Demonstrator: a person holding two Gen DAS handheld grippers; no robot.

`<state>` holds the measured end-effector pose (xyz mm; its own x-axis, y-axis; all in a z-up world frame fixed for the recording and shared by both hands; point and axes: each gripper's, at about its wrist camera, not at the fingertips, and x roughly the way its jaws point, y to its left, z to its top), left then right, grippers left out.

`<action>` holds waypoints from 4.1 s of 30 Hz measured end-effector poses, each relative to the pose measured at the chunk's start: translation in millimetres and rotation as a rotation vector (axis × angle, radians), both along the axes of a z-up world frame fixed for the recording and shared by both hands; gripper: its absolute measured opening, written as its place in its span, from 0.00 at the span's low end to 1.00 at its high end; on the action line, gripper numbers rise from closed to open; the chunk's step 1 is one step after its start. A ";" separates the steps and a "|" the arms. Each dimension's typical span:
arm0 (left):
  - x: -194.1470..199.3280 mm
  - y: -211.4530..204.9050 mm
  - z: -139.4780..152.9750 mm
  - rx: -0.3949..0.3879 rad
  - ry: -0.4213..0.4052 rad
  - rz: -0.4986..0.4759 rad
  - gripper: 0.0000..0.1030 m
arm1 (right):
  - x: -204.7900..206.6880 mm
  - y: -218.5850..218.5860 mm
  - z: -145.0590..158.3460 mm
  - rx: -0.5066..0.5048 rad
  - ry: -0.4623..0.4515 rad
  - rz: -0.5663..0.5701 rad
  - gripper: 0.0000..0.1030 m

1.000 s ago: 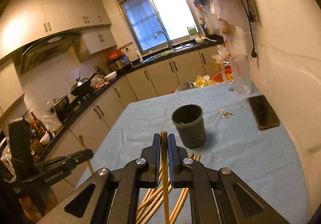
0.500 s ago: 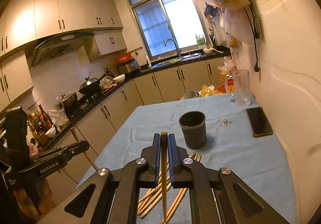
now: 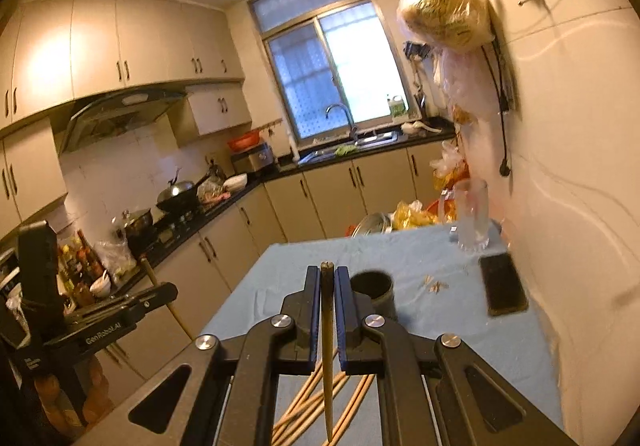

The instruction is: Organize utensils

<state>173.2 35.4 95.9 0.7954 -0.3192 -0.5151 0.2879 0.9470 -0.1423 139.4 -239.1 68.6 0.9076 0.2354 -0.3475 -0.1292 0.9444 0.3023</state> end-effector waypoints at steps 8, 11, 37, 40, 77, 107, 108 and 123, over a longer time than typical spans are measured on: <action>62.4 -20.1 27.5 -0.092 -0.013 -0.014 0.07 | 49.0 -32.8 29.5 0.055 -0.066 -0.071 0.07; 86.4 -27.7 35.4 -0.118 -0.038 -0.005 0.07 | 71.0 -39.4 39.8 0.072 -0.101 -0.098 0.07; 185.2 -86.5 -53.0 -0.099 0.137 -0.001 0.07 | 196.5 -54.0 -59.5 0.155 0.054 -0.168 0.08; 184.4 -88.0 -58.3 -0.084 0.150 0.009 0.07 | 197.9 -54.0 -70.6 0.158 0.082 -0.171 0.08; -107.1 46.4 -94.4 0.127 0.128 0.206 0.64 | -94.2 -5.3 -118.6 0.009 0.280 -0.148 0.63; 8.2 24.5 -157.6 0.142 0.350 0.121 0.64 | 16.8 -5.3 -194.2 -0.027 0.589 -0.096 0.28; 14.9 21.2 -160.4 0.149 0.358 0.113 0.64 | 20.5 -5.5 -196.4 -0.026 0.597 -0.097 0.27; 90.9 -21.1 -202.2 0.130 0.494 -0.031 0.47 | 57.3 -3.9 -226.4 -0.127 0.656 -0.110 0.22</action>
